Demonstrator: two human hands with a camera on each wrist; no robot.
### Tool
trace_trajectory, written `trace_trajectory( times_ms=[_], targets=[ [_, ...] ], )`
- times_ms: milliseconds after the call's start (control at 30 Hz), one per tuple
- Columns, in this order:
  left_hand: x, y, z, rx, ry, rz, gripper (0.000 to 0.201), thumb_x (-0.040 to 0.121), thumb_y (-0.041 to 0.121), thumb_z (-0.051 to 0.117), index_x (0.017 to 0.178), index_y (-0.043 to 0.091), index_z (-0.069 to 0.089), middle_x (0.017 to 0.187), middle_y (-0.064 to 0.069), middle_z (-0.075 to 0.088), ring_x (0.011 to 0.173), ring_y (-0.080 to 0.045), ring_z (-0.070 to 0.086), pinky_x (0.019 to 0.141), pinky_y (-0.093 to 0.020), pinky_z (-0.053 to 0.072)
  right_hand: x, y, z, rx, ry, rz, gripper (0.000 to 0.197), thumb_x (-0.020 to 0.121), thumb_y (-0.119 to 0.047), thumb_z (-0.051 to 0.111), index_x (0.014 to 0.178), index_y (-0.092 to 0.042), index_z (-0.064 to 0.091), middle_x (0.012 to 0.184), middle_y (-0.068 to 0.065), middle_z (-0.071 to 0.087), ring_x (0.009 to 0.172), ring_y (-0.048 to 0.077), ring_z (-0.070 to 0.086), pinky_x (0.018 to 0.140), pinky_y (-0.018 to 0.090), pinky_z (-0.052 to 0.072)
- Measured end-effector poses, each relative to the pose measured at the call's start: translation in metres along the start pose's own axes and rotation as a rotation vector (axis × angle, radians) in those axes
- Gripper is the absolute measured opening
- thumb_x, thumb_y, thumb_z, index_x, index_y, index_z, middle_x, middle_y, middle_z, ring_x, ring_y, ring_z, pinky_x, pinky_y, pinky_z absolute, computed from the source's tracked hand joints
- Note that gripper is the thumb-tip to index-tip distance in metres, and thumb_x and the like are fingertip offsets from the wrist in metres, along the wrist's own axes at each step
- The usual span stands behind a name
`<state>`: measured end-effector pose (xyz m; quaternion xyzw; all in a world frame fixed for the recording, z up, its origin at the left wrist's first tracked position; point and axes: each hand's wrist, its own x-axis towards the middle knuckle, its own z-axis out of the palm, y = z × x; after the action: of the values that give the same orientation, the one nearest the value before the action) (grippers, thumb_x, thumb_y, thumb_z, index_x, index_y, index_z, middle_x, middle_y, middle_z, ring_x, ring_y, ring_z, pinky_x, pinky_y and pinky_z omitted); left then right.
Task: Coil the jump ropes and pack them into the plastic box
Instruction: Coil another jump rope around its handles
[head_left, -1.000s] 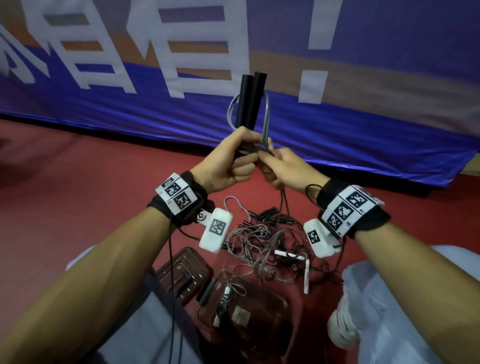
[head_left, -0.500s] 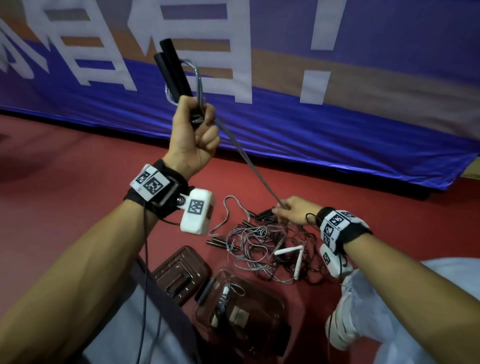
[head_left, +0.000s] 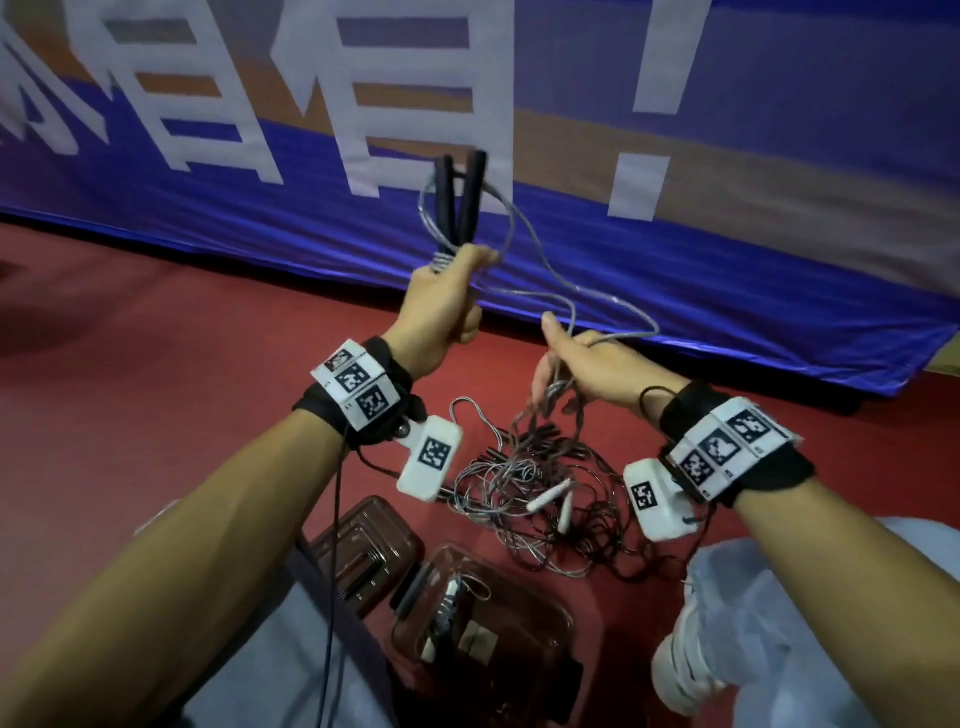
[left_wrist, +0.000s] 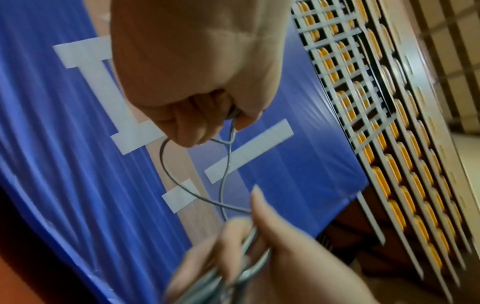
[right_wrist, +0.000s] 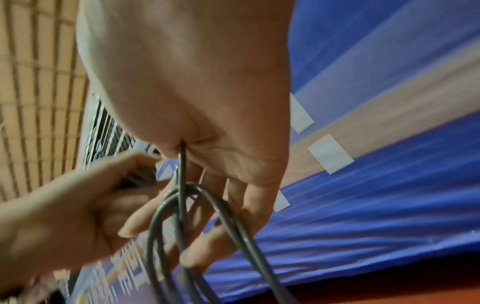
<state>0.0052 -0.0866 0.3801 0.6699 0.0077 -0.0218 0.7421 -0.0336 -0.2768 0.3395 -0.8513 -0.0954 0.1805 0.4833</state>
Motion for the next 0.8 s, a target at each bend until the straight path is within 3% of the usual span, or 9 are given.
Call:
trace_trajectory(
  times_ms=[67, 167, 233, 333, 433, 500, 600, 700, 800],
  targets=[
    [-0.004, -0.007, 0.004, 0.159, 0.058, 0.034, 0.027, 0.089, 0.027, 0.063, 0.067, 0.017, 0.052, 0.044, 0.0, 0.026, 0.037, -0.016, 0.025, 0.041, -0.022, 0.021, -0.006, -0.01, -0.007, 0.206, 0.035, 0.044, 0.088, 0.104, -0.065, 0.017, 0.077, -0.006, 0.076, 0.094, 0.015, 0.078, 0.083, 0.022, 0.072, 0.067, 0.03, 0.055],
    [-0.009, -0.018, 0.008, 0.278, 0.045, 0.057, 0.041, 0.087, 0.027, 0.065, 0.059, 0.025, 0.034, 0.046, 0.001, 0.027, 0.04, -0.016, 0.025, 0.041, -0.024, 0.021, -0.01, -0.014, -0.016, 0.359, 0.152, 0.106, 0.082, 0.105, -0.063, 0.021, 0.087, -0.004, 0.075, 0.1, 0.014, 0.078, 0.087, 0.019, 0.072, 0.071, 0.032, 0.057],
    [-0.012, -0.024, 0.011, 0.303, -0.006, 0.063, 0.04, 0.086, 0.029, 0.065, 0.058, 0.022, 0.037, 0.049, 0.002, 0.026, 0.042, -0.015, 0.023, 0.042, -0.026, 0.02, -0.011, -0.011, -0.02, 0.429, 0.214, 0.16, 0.079, 0.105, -0.063, 0.024, 0.086, -0.006, 0.075, 0.099, 0.013, 0.078, 0.088, 0.02, 0.072, 0.072, 0.033, 0.06],
    [-0.019, -0.029, 0.015, 0.403, -0.12, 0.049, 0.032, 0.088, 0.033, 0.065, 0.073, 0.005, 0.064, 0.046, 0.005, 0.028, 0.042, -0.016, 0.024, 0.043, -0.026, 0.02, -0.008, -0.009, -0.019, 0.485, 0.293, 0.206, 0.077, 0.105, -0.062, 0.026, 0.086, -0.006, 0.075, 0.095, 0.014, 0.078, 0.083, 0.021, 0.074, 0.064, 0.033, 0.062],
    [-0.028, -0.038, 0.022, 0.464, -0.289, -0.083, 0.025, 0.09, 0.032, 0.066, 0.08, 0.01, 0.065, 0.049, 0.004, 0.029, 0.041, -0.015, 0.025, 0.042, -0.024, 0.02, -0.002, -0.008, -0.016, 0.564, 0.336, 0.234, 0.068, 0.107, -0.056, 0.032, 0.114, 0.0, 0.068, 0.105, 0.021, 0.075, 0.08, 0.028, 0.076, 0.058, 0.035, 0.061],
    [-0.032, -0.04, 0.026, 0.442, -0.341, -0.129, 0.02, 0.091, 0.031, 0.066, 0.082, 0.013, 0.061, 0.051, 0.002, 0.028, 0.041, -0.015, 0.024, 0.042, -0.023, 0.02, 0.0, -0.007, -0.015, 0.598, 0.363, 0.249, 0.064, 0.106, -0.056, 0.036, 0.124, 0.0, 0.062, 0.103, 0.024, 0.075, 0.079, 0.032, 0.077, 0.058, 0.039, 0.062],
    [-0.031, -0.038, 0.029, 0.483, -0.312, -0.059, 0.025, 0.092, 0.031, 0.065, 0.077, 0.011, 0.062, 0.046, 0.004, 0.033, 0.04, -0.016, 0.026, 0.041, -0.024, 0.021, 0.0, -0.006, -0.018, 0.574, 0.377, 0.251, 0.058, 0.109, -0.05, 0.033, 0.111, -0.002, 0.065, 0.099, 0.024, 0.075, 0.081, 0.035, 0.077, 0.062, 0.042, 0.063],
    [-0.03, -0.038, 0.032, 0.526, -0.291, 0.005, 0.036, 0.09, 0.036, 0.067, 0.065, 0.01, 0.061, 0.046, 0.002, 0.042, 0.041, -0.016, 0.031, 0.042, -0.025, 0.024, 0.002, -0.003, -0.017, 0.449, 0.4, 0.248, 0.052, 0.111, -0.037, 0.03, 0.094, -0.006, 0.068, 0.096, 0.022, 0.073, 0.078, 0.031, 0.071, 0.073, 0.048, 0.064],
    [-0.031, -0.033, 0.036, 0.324, -0.283, -0.018, 0.035, 0.091, 0.025, 0.066, 0.062, 0.014, 0.051, 0.045, 0.0, 0.035, 0.039, -0.015, 0.024, 0.042, -0.023, 0.018, 0.008, 0.01, -0.019, 0.256, 0.43, 0.233, 0.055, 0.11, -0.047, 0.033, 0.086, -0.008, 0.065, 0.09, 0.023, 0.075, 0.072, 0.029, 0.068, 0.06, 0.036, 0.056]
  ],
)
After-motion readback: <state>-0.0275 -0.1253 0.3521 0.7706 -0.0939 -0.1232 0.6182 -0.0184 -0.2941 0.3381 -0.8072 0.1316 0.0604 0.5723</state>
